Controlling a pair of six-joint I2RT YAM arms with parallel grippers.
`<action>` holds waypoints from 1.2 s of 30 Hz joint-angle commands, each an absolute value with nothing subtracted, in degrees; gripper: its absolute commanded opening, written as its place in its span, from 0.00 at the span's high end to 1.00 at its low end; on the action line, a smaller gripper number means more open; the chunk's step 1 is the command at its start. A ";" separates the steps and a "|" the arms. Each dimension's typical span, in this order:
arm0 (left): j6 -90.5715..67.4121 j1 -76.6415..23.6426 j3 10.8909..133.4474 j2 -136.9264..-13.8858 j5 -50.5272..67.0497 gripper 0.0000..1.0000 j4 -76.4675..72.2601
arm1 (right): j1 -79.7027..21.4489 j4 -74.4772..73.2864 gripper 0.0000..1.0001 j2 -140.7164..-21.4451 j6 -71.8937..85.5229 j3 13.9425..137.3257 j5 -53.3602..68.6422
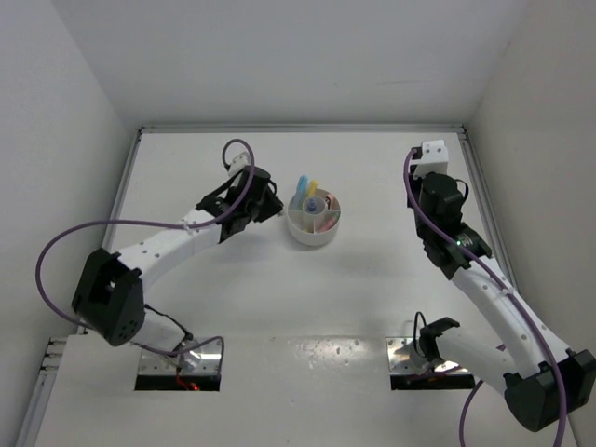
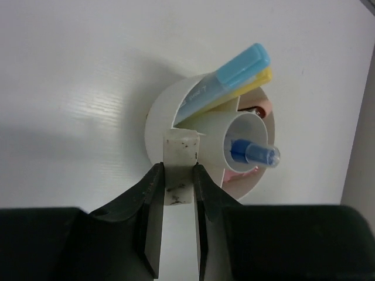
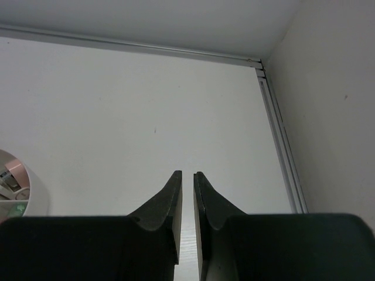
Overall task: Sort the stationery into containers
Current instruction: Place the stationery in the storage box.
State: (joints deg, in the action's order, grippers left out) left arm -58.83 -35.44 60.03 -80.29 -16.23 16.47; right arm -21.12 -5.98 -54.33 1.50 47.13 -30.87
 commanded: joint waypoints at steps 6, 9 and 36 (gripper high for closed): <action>-71.02 -32.78 61.26 -87.44 0.26 1.00 9.84 | -20.92 -2.11 0.87 -54.23 1.32 46.67 -31.11; -71.02 -33.31 63.10 -88.94 0.26 1.00 9.32 | -20.92 -2.11 0.87 -54.23 1.32 46.67 -31.11; -69.79 -35.95 66.00 -91.49 0.00 0.56 9.84 | -20.92 -1.58 0.87 -54.23 1.32 46.67 -31.11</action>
State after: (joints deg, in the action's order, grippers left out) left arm -70.39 -35.33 63.13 -94.06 0.40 11.20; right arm -21.12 -4.71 -54.33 1.50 46.65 -30.87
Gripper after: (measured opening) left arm 0.418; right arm 0.133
